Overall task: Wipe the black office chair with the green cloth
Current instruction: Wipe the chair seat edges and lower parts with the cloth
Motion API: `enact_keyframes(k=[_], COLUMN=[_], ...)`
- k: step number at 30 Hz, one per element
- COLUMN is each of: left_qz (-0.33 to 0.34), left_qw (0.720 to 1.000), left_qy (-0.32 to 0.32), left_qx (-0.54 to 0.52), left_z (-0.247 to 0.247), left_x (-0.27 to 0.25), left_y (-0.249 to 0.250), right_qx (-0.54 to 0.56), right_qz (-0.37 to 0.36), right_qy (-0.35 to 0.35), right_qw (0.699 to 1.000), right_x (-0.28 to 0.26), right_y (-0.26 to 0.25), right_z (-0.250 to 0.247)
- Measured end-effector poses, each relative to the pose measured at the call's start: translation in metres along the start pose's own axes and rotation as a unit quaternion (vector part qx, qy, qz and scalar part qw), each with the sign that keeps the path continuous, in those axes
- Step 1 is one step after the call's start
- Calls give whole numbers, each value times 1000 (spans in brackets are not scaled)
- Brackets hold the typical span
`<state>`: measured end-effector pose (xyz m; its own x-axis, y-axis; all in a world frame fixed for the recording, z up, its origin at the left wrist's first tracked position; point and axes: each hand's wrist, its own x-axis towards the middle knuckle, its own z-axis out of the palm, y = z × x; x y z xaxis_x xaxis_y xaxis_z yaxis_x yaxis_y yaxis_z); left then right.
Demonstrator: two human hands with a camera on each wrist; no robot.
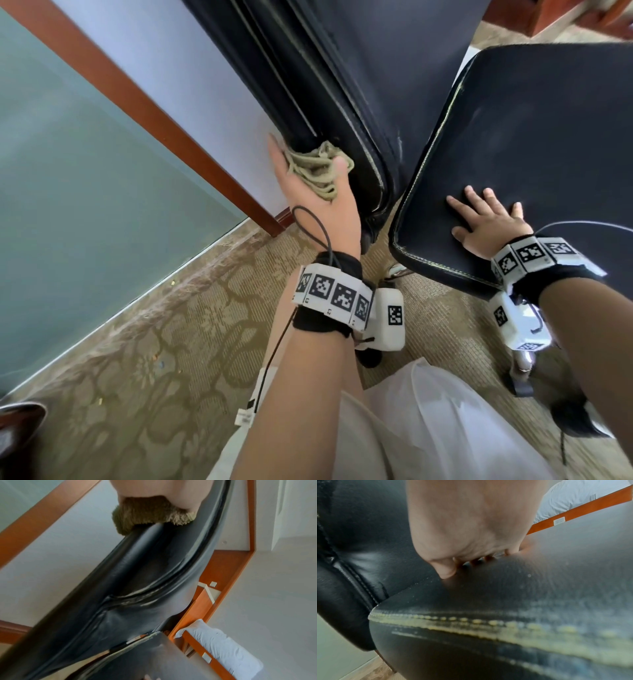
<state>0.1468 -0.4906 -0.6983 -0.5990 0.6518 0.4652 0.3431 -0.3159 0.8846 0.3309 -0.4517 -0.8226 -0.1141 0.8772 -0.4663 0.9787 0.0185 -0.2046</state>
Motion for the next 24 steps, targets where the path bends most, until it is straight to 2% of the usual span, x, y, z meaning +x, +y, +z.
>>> enact_keyframes(k=[6,10,13,16,18,21,23,24], left_qz=[151,159,90,19,-28,-116,-194,-232], left_qw=[987,985,993,992,988,980,966,958], left_qy=[48,36,-2,-67,-90,-123,-151,-159], left_qx=[24,53,81,106,121,110,84,61], left_z=[3,7,1,-14,-29,-52,-63,-68], left_x=[28,31,32,36,40,44,49,50], left_y=[23,37,33,35,44,55,61,64], right_qx=[15,29,128,231,228,154,129,144], right_qz=[7,8,0,-48,-99,-171,-219,-245], right_qy=[-7,-22,-7,74,154,264,288,270], right_qw=[1000,999,992,969,956,937,923,920], right_x=[1,0,-5,-32,-60,-117,-149,-161], right_y=[0,-2,-13,-44,-68,-101,-121,-130], right_z=[-2,-10,-40,-88,-115,-139,-147,-150])
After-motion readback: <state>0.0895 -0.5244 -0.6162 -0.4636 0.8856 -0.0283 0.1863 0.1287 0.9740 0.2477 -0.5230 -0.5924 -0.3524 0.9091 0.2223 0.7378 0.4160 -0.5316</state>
